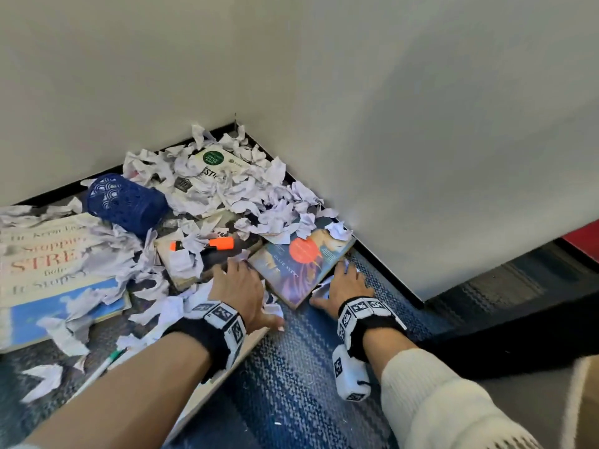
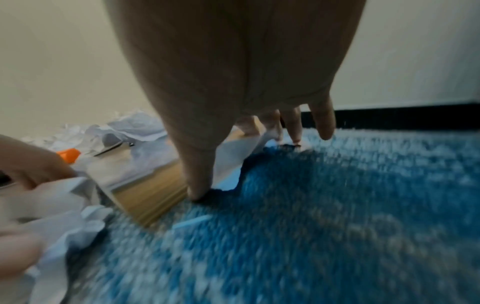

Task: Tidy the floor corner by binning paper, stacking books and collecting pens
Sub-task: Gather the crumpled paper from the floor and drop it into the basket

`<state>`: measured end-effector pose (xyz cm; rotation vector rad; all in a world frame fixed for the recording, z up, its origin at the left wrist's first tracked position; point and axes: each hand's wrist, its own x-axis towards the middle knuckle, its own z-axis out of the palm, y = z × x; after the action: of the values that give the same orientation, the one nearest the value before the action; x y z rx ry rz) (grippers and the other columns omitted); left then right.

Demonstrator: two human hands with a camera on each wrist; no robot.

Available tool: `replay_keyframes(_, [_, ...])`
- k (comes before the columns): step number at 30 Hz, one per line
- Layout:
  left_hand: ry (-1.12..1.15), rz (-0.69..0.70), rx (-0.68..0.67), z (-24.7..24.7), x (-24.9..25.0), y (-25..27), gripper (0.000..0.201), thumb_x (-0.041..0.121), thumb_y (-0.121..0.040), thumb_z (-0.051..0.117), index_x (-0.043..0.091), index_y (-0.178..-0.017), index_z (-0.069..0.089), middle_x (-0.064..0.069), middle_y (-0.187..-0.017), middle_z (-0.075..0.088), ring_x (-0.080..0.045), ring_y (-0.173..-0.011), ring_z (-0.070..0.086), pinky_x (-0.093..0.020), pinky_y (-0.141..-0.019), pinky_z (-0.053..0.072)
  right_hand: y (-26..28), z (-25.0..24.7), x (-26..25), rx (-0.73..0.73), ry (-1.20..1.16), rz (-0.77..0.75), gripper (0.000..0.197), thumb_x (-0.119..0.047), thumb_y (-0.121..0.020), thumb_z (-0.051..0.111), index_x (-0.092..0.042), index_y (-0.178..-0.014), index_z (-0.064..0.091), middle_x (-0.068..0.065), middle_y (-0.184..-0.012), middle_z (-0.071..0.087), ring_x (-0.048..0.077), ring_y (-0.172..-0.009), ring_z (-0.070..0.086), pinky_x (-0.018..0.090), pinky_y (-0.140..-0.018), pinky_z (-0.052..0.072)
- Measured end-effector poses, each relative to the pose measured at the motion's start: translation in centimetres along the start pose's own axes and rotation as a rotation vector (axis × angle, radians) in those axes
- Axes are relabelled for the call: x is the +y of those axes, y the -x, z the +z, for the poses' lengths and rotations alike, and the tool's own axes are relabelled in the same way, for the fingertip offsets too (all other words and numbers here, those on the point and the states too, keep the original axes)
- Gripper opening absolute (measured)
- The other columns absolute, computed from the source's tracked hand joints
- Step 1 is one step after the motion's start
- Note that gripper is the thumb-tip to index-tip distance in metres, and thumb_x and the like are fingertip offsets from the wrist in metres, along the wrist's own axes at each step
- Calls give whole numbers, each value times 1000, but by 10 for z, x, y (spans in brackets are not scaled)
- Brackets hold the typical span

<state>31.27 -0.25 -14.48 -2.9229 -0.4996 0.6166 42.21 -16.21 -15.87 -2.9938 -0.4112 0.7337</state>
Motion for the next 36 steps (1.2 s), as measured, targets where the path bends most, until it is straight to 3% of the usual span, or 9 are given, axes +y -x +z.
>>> replay_keyframes(5, [114,6,8,9,5,-12,101,83,-66,52,8,-133,46,-15,-147,33,-32,-133,34,-44,-101,33,-5,13,2,173,-30,-68,62,-36,-87,65,-12,-138,38,14,-138,35,34,-125,36,42,-101,40])
replay_keyframes(11, [67,-11,26,16,17,-17,36,26,-97,40,10,-128,46,-12,-131,47,-31,-124,43,-41,-98,35,-8,11,11,206,-183,-88,24,-15,-89,60,-9,-113,60,16,-122,47,36,-106,53,35,-87,44])
replay_keyframes(16, [138,113,130,15,4,-18,32,27,-100,37,8,-124,46,-14,-122,54,-33,-114,49,-40,-86,43,-2,1,21,363,-340,-32,22,4,-82,50,-8,-100,55,16,-105,62,36,-98,58,37,-76,43])
replay_keyframes(19, [162,126,203,5,-5,-19,33,23,-95,48,8,-124,49,-11,-118,57,-31,-107,53,-41,-80,47,-8,-9,25,464,-369,97,22,-16,-90,49,-10,-111,51,17,-113,60,37,-98,59,38,-74,43])
replay_keyframes(22, [142,151,215,-2,-8,-17,32,20,-97,44,11,-128,43,-8,-124,50,-28,-113,48,-38,-84,45,-18,-7,27,256,-223,69,42,-39,-94,49,-11,-124,44,19,-123,52,38,-107,57,39,-81,45])
replay_keyframes(25, [86,249,209,-3,-9,-16,27,16,-98,41,11,-124,40,-8,-128,45,-26,-118,42,-36,-89,43,-22,6,28,91,-119,-42,34,-36,-96,49,-14,-121,42,19,-121,52,37,-107,58,39,-83,46])
replay_keyframes(27, [76,283,199,-3,-9,-14,29,10,-96,44,11,-125,39,-8,-125,49,-25,-115,47,-33,-79,45,-24,10,27,94,-112,-50,26,-30,-98,47,-11,-114,40,21,-114,57,37,-100,60,38,-79,45])
replay_keyframes(30, [66,253,183,-5,-9,-7,30,10,-96,37,13,-126,37,-6,-110,58,-28,-101,59,-34,-60,35,-22,8,29,88,-56,-24,19,-21,-99,43,-7,-112,42,23,-111,60,38,-100,61,37,-73,43])
replay_keyframes(36, [29,-8,148,5,-26,-11,33,27,-103,28,11,-123,49,-7,-107,56,-24,-89,63,-33,-57,42,-3,-9,18,309,-167,-74,28,-17,-98,42,4,-114,52,22,-118,51,36,-103,54,38,-85,43])
